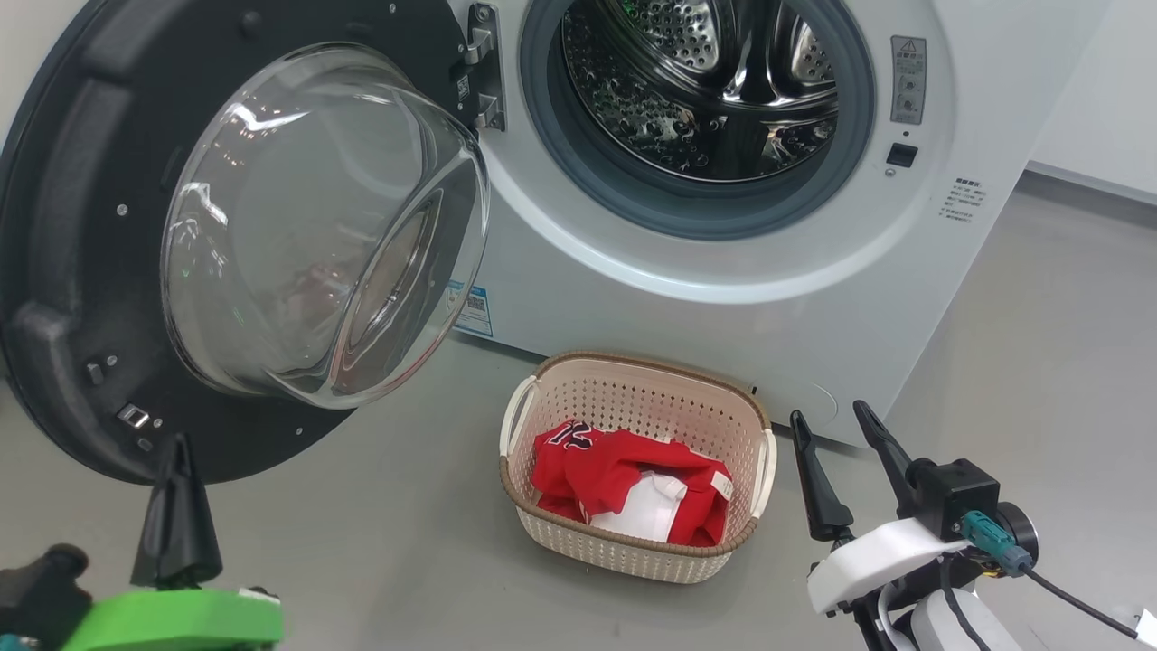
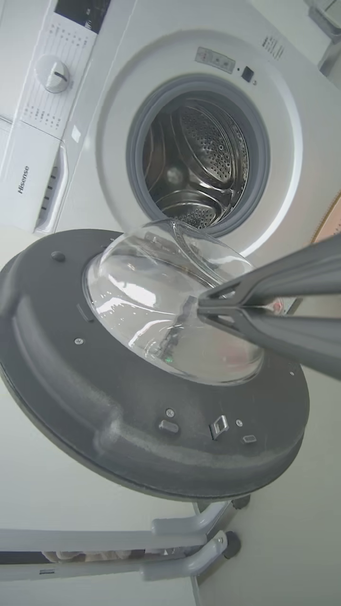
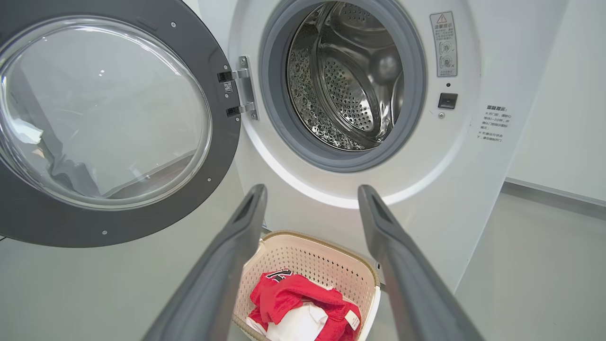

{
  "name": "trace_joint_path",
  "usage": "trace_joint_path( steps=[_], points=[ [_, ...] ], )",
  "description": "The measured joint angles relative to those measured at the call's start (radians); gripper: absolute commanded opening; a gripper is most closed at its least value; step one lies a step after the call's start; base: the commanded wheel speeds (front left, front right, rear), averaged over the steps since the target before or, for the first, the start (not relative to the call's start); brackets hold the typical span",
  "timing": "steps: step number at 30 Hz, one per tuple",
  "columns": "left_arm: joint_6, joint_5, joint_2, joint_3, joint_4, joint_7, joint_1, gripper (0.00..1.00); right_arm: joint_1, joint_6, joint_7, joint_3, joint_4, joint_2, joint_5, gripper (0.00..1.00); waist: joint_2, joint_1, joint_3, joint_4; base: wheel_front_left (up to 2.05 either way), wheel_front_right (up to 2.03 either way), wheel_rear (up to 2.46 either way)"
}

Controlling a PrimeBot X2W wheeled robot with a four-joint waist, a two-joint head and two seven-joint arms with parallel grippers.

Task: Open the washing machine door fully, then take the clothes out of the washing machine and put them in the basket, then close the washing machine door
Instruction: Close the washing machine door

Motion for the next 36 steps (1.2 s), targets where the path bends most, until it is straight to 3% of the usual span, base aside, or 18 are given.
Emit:
trace_joint_path(
  steps=[9, 18, 27, 31, 36],
  points=[
    [-0.080, -0.518, -0.015, 0.159, -0.085, -0.027, -0.107, 0.00, -0.001, -0.016, 0.000, -0.004, -0.008, 0.000, -0.001, 1.00, 0.0000, 0.0000, 0.014, 0.003, 0.00, 0.00, 0.00],
    [-0.097, -0.836, -0.013, 0.385, -0.077, 0.013, -0.254, 0.00, -0.010, -0.016, 0.000, -0.010, -0.012, 0.000, -0.012, 1.00, 0.0000, 0.0000, 0.044, 0.008, 0.00, 0.00, 0.00],
    [-0.011, -1.024, 0.155, 0.554, 0.104, 0.152, -0.370, 0.00, -0.046, -0.015, 0.000, -0.005, -0.014, -0.002, -0.036, 1.00, 0.0000, 0.0000, 0.079, -0.006, 0.00, 0.00, 0.00],
    [0.032, -1.061, 0.212, 0.549, 0.185, 0.231, -0.394, 0.00, -0.048, -0.015, 0.000, -0.007, -0.014, -0.007, -0.038, 1.00, 0.0000, 0.0000, 0.097, -0.015, 0.00, 0.00, 0.00],
    [0.049, -1.082, 0.264, 0.520, 0.268, 0.326, -0.404, 0.00, -0.071, -0.006, 0.000, -0.002, -0.014, -0.014, -0.047, 1.00, 0.0000, 0.0000, 0.119, -0.028, 0.00, 0.00, 0.00]
  ],
)
